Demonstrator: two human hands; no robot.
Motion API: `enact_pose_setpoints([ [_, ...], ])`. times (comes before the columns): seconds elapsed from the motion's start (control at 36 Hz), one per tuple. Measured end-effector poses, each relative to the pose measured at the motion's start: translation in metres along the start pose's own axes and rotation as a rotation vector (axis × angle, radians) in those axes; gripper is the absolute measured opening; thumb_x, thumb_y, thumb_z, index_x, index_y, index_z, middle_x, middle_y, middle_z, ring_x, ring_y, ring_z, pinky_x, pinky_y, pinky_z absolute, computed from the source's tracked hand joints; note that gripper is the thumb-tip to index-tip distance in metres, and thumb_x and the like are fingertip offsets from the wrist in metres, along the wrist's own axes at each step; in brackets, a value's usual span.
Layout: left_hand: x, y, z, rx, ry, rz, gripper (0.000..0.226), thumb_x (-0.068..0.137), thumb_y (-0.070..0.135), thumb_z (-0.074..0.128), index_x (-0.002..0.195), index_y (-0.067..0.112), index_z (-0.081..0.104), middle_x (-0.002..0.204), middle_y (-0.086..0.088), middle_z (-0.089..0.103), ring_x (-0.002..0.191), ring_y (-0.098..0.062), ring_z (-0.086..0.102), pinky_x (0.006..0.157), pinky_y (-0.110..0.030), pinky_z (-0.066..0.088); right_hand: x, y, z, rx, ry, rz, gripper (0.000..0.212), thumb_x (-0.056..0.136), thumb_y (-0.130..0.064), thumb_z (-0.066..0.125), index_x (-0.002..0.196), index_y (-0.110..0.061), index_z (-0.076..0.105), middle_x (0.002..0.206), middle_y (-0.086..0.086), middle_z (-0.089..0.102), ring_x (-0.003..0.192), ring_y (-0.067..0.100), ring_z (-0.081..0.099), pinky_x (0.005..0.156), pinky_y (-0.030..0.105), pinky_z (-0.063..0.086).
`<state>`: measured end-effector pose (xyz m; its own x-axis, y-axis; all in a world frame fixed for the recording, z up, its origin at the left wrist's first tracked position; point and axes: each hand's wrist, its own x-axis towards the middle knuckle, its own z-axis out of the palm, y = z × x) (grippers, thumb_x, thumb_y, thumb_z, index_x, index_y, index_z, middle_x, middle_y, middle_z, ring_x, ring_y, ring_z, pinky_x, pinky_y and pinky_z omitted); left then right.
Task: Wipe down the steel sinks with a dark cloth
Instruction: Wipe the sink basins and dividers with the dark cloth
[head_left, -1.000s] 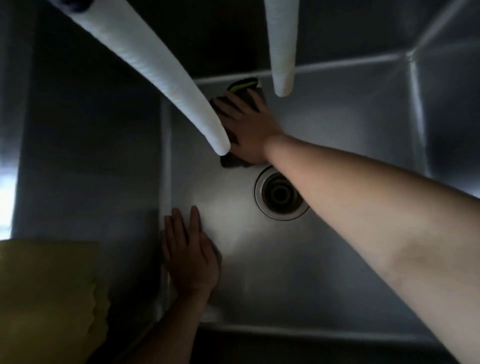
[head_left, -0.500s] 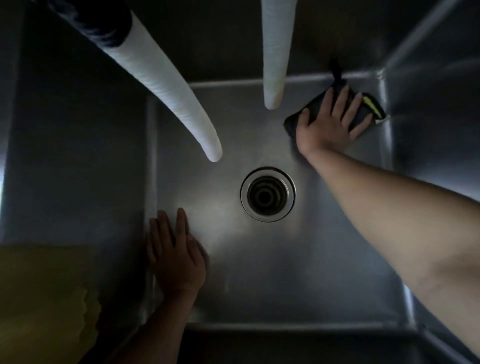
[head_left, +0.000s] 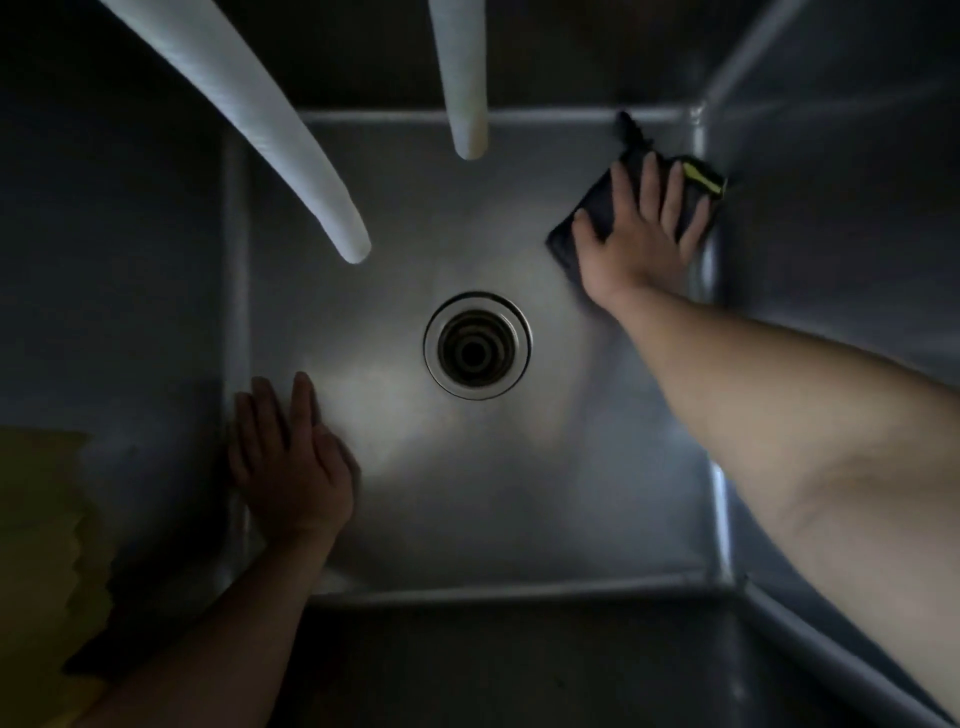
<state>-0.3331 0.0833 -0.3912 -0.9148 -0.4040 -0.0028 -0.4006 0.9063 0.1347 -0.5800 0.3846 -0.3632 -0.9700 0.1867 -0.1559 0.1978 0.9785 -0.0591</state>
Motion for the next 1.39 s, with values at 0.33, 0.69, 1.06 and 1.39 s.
enact_pose_setpoints([
  [0.33,0.002,0.0,0.004,0.017,-0.065,-0.031,0.055,0.098,0.028,0.03,0.154,0.028,0.026,0.16,-0.016,0.024,0.148,-0.037,0.02,0.119,-0.05,0.012,-0.186,-0.016,0.016,0.404,-0.144,1.038,0.074,0.098,-0.059,0.028,0.159,-0.025,0.005,0.166,0.008,-0.01,0.151,0.032,-0.016,0.116,0.053,-0.02],
  [0.69,0.001,0.113,-0.062,-0.22,-0.357,0.249,0.072,0.077,0.025,0.043,0.146,0.002,0.042,0.151,-0.03,0.034,0.139,-0.049,0.03,0.113,-0.055,0.023,-0.23,0.063,-0.168,0.334,-0.209,0.058,0.056,0.09,-0.039,0.058,0.144,-0.028,0.049,0.162,0.002,0.027,0.151,0.023,0.019,0.118,0.054,0.019],
  [1.06,-0.071,0.221,-0.004,0.188,-0.648,1.217,0.059,0.102,0.048,0.021,0.15,0.048,-0.014,0.164,-0.004,-0.018,0.15,-0.03,-0.016,0.115,-0.049,-0.016,-0.324,0.143,-0.188,-0.07,0.03,0.147,0.074,0.092,-0.052,0.05,0.157,-0.03,0.023,0.167,0.006,0.012,0.153,0.031,0.009,0.114,0.064,0.017],
  [1.39,-0.093,0.212,-0.017,0.187,-0.79,1.373,0.061,0.1,0.058,0.026,0.146,0.051,-0.013,0.164,-0.006,-0.016,0.15,-0.033,-0.017,0.119,-0.054,-0.007,-0.322,0.144,-0.191,-0.045,-0.02,0.167,0.072,0.086,-0.049,0.049,0.153,-0.027,0.032,0.167,0.006,0.012,0.153,0.031,0.007,0.116,0.063,0.015],
])
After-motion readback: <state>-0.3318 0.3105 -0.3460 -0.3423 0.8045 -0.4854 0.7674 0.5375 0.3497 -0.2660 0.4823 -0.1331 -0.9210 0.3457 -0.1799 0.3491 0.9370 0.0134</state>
